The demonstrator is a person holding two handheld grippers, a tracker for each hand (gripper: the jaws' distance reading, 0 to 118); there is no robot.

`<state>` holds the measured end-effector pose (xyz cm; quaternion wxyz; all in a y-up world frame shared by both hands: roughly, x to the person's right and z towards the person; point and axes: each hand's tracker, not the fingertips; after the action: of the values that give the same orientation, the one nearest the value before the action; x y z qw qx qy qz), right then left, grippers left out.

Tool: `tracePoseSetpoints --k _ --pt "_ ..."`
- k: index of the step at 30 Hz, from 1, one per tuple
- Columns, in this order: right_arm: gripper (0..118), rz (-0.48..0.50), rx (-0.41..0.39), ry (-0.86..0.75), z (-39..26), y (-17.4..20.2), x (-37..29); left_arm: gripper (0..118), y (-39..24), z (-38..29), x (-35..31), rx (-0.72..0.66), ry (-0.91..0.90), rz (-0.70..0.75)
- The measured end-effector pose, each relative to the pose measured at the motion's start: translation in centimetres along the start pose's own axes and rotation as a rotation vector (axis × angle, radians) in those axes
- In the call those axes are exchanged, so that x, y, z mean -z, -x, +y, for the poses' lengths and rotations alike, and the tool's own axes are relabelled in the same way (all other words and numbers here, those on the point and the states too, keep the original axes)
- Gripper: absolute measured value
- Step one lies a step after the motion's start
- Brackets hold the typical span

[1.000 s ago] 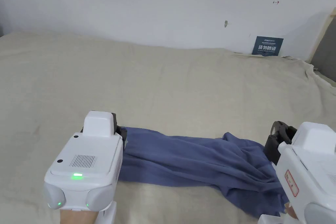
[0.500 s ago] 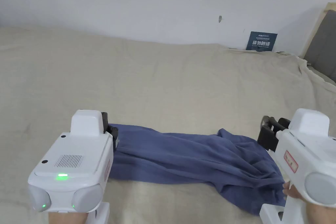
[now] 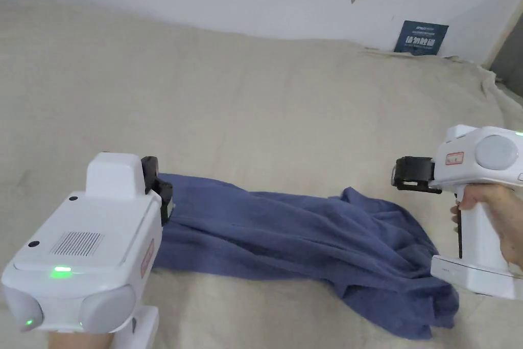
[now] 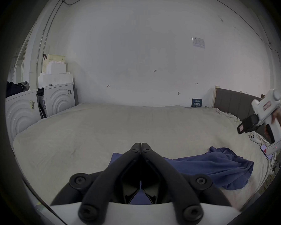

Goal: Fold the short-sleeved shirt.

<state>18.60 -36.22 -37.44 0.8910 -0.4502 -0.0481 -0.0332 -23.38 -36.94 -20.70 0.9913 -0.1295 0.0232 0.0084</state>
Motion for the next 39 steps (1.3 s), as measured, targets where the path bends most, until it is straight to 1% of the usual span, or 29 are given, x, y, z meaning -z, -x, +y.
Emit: tracePoseSetpoints --k 2,5,7,10,11,12,14,16,17,18,19,20,21,22,25,27,31,32,34,35,36,37,38,39 --pt "104 -0.006 0.006 0.108 0.8 -0.7 2.5 0 0.0 0.0 0.5 -0.006 0.004 0.003" --pt "103 -0.034 0.012 0.210 1.1 -1.5 5.7 0 0.0 -0.1 1.4 -0.025 0.014 0.009" --pt "103 -0.052 0.005 0.223 0.8 -1.9 7.4 0 -0.2 -0.3 2.1 -0.027 0.022 0.018" --pt "101 -0.067 0.027 0.246 0.3 -2.3 9.8 0 -0.3 -0.7 3.0 -0.025 0.028 0.029" --pt "97 -0.070 0.045 0.244 0.1 -2.5 10.4 0 -0.3 -0.8 3.3 -0.026 0.035 0.029" --pt "91 -0.077 0.062 0.241 -0.1 -2.6 11.0 0 -0.3 -0.9 3.4 -0.027 0.038 0.029" --pt "81 -0.098 0.087 0.244 -0.4 -2.8 11.9 0 -0.3 -1.1 3.8 -0.029 0.045 0.033" --pt "72 -0.106 0.094 0.246 -0.5 -3.0 12.7 0 -0.3 -1.3 4.0 -0.034 0.053 0.038" --pt "65 -0.109 0.095 0.249 -0.7 -3.1 13.0 0 -0.2 -1.3 4.0 -0.036 0.058 0.039" --pt "49 -0.112 0.094 0.251 -0.8 -3.1 13.2 0 -0.2 -1.4 4.1 -0.036 0.063 0.042" --pt "37 -0.114 0.092 0.253 -0.9 -3.0 13.3 0 -0.2 -1.5 4.2 -0.033 0.068 0.045" --pt "27 -0.105 0.097 0.254 -1.0 -3.1 13.4 0 -0.3 -1.6 4.3 -0.028 0.071 0.048" --pt "16 -0.066 0.124 0.256 -1.1 -3.1 13.4 0 -0.2 -1.7 4.4 -0.028 0.075 0.051" --pt "5 -0.055 0.140 0.252 -1.2 -3.1 13.3 0 -0.1 -1.8 4.5 -0.030 0.080 0.052" --pt "4 -0.066 0.136 0.244 -1.0 -2.8 13.2 0 0.0 -1.9 4.6 -0.039 0.090 0.054" --pt "4 -0.069 0.105 0.240 -0.8 -2.6 12.8 0 0.1 -1.9 4.8 -0.048 0.099 0.053" --pt "4 -0.052 0.119 0.186 -0.2 -2.6 10.6 0 0.8 -1.5 5.5 -0.088 0.133 0.028" --pt "3 -0.048 0.115 0.168 0.0 -2.6 10.0 5 1.1 -1.2 5.9 -0.114 0.152 0.013" --pt "3 -0.038 0.103 0.139 0.4 -2.4 8.8 24 1.8 -0.4 6.7 -0.168 0.184 -0.018" --pt "3 -0.035 0.101 0.126 0.7 -2.3 8.2 36 2.1 0.0 7.3 -0.166 0.191 -0.015" --pt "3 -0.031 0.100 0.113 0.8 -2.2 7.7 55 2.3 0.5 7.9 -0.167 0.207 -0.015" --pt "3 -0.025 0.103 0.098 1.0 -2.2 7.2 71 2.4 1.2 8.5 -0.160 0.232 -0.021" --pt "3 -0.020 0.106 0.091 1.2 -2.1 6.7 84 2.7 1.9 9.4 -0.149 0.253 -0.034" --pt "3 -0.015 0.106 0.084 1.3 -2.0 6.3 103 3.0 2.5 10.4 -0.153 0.270 -0.044"
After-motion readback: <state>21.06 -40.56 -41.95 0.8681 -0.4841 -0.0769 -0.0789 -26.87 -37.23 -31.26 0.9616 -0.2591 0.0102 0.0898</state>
